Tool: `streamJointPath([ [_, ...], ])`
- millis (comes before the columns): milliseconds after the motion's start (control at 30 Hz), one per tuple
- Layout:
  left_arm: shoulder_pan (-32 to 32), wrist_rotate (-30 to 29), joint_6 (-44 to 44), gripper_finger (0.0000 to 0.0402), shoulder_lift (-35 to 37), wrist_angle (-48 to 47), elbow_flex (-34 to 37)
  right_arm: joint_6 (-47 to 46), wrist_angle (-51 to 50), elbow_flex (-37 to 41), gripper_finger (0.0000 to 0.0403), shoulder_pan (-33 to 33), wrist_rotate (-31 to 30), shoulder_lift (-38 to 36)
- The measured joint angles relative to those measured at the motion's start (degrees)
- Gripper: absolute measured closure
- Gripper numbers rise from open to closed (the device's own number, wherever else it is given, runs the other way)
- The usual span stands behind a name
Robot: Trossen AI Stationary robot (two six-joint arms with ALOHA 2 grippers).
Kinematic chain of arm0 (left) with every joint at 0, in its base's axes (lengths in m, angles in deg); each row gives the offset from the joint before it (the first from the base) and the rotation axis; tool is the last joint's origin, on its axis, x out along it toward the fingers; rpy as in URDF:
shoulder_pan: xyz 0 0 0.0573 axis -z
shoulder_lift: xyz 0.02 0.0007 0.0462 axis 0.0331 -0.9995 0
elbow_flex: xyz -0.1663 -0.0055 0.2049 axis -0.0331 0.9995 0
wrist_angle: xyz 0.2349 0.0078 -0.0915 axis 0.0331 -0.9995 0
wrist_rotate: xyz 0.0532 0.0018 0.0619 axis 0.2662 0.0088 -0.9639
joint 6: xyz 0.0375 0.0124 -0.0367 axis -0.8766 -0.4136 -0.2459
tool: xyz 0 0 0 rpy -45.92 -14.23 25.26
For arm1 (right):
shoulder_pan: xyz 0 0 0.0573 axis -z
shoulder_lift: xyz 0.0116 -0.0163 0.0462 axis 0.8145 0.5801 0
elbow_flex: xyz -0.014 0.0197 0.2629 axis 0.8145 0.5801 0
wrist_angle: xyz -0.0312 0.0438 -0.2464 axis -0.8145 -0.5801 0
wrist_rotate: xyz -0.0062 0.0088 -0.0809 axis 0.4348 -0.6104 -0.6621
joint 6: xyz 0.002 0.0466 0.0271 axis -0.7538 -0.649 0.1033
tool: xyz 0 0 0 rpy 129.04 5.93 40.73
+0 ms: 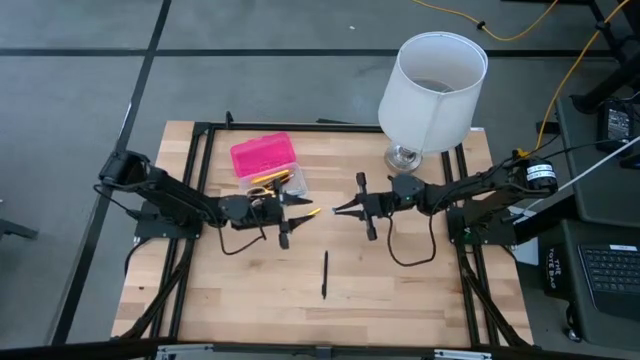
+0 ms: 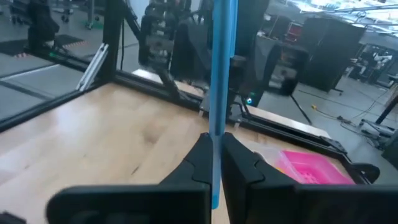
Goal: Pick & place school supplies into a supply box
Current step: Put the blue pen into the pink supply box
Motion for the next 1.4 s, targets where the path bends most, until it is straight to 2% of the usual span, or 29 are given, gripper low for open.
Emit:
streamJointPath([
  [200, -1.48, 3.02, 0.65, 0.023, -3.54, 0.65, -2.08, -1.0, 5.0, -0.77, 0.0387, -1.43, -0.56, 3.69],
  [467, -1.45, 6.72, 0.48, 0.0227, -4.86, 0.66, -4.52, -0.91, 5.99, -5.21, 0.0387, -0.73, -0.59, 9.44],
  [1033, -1.41, 6.77, 0.46, 0.0235, -4.84, 0.57, -4.55, 0.38, 6.54, -7.39, 0.0387, -0.74, -0.52, 11.63],
  [1233, -1.41, 6.77, 0.44, 0.0255, -4.86, 0.52, -4.55, 0.56, 7.33, -7.39, 0.0387, -0.74, -0.5, 11.58],
  [1400, -1.41, 6.77, -0.59, 0.0291, -4.84, 0.52, -4.55, 1.0, 7.34, -7.39, 0.0387, -0.74, -0.48, 11.58],
])
